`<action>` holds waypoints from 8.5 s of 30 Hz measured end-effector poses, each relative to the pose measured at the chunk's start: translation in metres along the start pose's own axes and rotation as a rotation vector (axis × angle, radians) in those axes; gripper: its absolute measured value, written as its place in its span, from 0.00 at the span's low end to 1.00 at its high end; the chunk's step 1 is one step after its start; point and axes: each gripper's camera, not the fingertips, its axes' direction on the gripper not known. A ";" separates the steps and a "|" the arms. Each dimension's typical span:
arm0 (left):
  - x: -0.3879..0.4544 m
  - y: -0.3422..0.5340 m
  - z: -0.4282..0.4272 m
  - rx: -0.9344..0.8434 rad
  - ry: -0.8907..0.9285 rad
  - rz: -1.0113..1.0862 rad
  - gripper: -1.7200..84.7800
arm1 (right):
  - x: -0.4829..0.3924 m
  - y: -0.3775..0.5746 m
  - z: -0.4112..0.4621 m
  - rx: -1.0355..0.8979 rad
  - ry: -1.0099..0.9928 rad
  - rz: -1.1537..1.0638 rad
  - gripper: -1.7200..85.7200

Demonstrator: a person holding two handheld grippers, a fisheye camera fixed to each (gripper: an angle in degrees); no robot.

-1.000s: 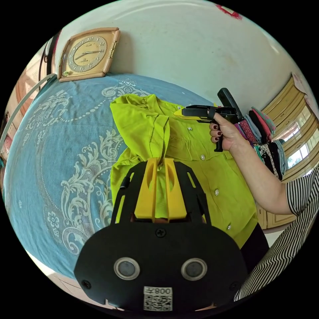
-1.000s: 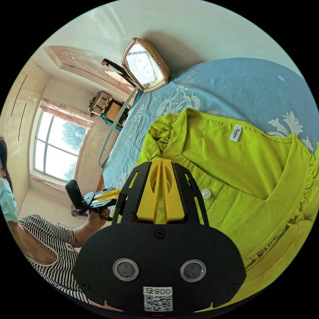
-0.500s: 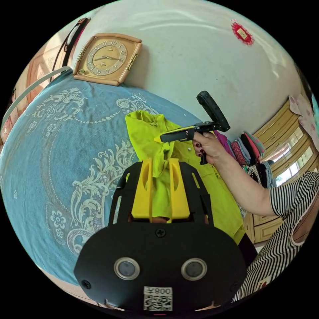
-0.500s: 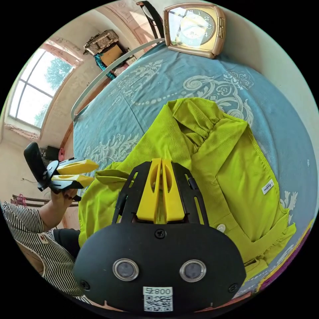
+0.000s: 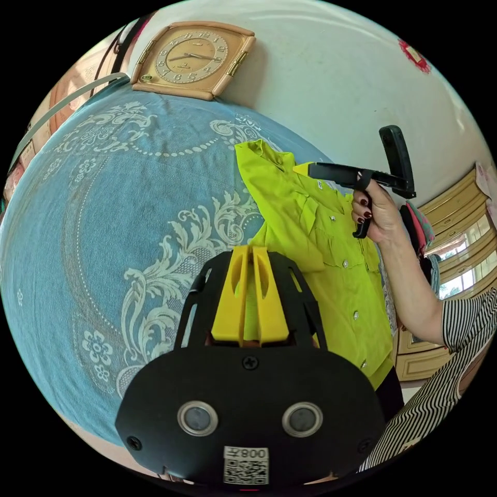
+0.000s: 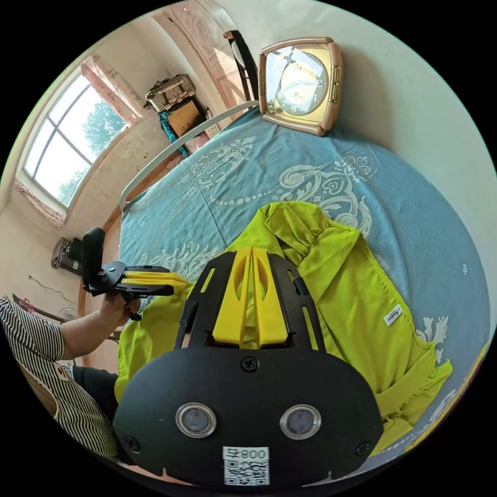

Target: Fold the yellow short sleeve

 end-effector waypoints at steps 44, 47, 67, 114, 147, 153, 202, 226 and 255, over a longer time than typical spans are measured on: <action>-0.007 0.020 0.010 0.008 -0.025 0.077 0.03 | 0.025 -0.081 0.068 -0.160 0.068 -0.041 0.05; -0.009 0.025 0.000 0.042 -0.034 0.044 0.03 | 0.031 -0.078 0.063 -0.145 0.032 -0.028 0.03; -0.017 0.021 -0.012 0.065 -0.022 -0.042 0.08 | 0.064 -0.052 0.046 -0.013 -0.051 0.090 0.03; 0.163 -0.039 -0.011 -0.067 -0.069 0.218 0.05 | 0.011 0.164 -0.033 -0.002 0.143 0.093 0.03; 0.173 0.023 -0.101 -0.045 0.023 0.093 0.05 | -0.059 0.415 -0.067 0.040 -0.051 0.180 0.02; 0.189 0.069 -0.137 -0.112 0.104 0.115 0.03 | -0.091 0.534 -0.103 -0.059 0.005 0.310 0.02; -0.067 0.497 -0.350 -0.168 0.654 -0.656 0.18 | -0.133 1.327 -0.189 0.288 -0.235 1.251 0.12; -0.060 0.527 -0.436 -0.147 0.791 -0.669 0.15 | -0.124 1.487 -0.139 0.353 -0.407 1.272 0.14; 0.009 0.440 -0.668 0.027 0.901 -0.463 0.05 | -0.197 1.553 -0.193 0.585 -0.548 0.969 0.03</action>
